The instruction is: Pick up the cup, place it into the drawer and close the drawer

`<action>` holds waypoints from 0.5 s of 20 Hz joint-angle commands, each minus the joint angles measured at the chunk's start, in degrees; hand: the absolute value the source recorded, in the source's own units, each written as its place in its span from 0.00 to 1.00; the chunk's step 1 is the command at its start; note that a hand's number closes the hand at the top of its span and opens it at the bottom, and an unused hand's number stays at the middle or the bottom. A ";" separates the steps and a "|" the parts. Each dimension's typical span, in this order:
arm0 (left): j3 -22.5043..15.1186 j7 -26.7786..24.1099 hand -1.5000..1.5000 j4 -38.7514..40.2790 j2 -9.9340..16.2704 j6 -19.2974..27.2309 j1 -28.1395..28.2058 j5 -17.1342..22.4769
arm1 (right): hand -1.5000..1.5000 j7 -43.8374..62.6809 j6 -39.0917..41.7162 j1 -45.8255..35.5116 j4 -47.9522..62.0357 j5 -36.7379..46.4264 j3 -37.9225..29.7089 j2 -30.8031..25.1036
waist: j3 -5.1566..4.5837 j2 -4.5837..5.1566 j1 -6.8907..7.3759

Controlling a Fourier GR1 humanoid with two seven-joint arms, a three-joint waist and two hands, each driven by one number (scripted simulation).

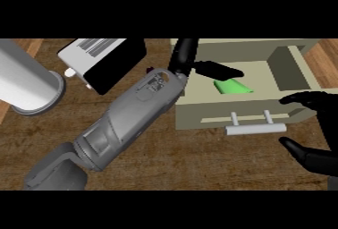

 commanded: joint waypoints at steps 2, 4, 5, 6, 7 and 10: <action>2.29 -1.24 0.00 -2.09 0.00 0.03 1.16 1.21 | 1.00 -0.21 5.00 1.53 -2.11 3.15 0.34 -5.61 | -0.03 -0.36 1.87; 4.25 3.05 0.00 -2.71 2.26 -1.15 -1.54 0.61 | 1.00 1.09 5.13 5.02 -6.05 4.42 1.69 -5.18 | -0.04 -0.71 2.48; 5.66 1.24 0.00 -1.09 1.49 -1.06 -1.02 1.11 | 1.00 1.63 6.20 4.31 -6.31 5.23 1.89 -6.76 | -0.05 -0.51 2.21; 5.66 0.35 0.00 -4.15 5.16 -3.38 1.62 1.13 | 1.00 2.37 4.96 4.30 -5.53 8.34 2.53 -6.72 | -0.08 -0.69 3.20; 5.88 2.48 0.00 -6.32 2.29 0.16 0.67 0.70 | 1.00 0.19 7.31 5.83 -5.37 7.15 1.02 -7.93 | -0.03 -0.80 3.08; 7.35 3.48 0.00 -8.43 7.79 -2.08 3.29 0.66 | 1.00 2.40 5.12 7.14 -9.31 12.79 2.99 -7.55 | -0.06 -0.90 3.42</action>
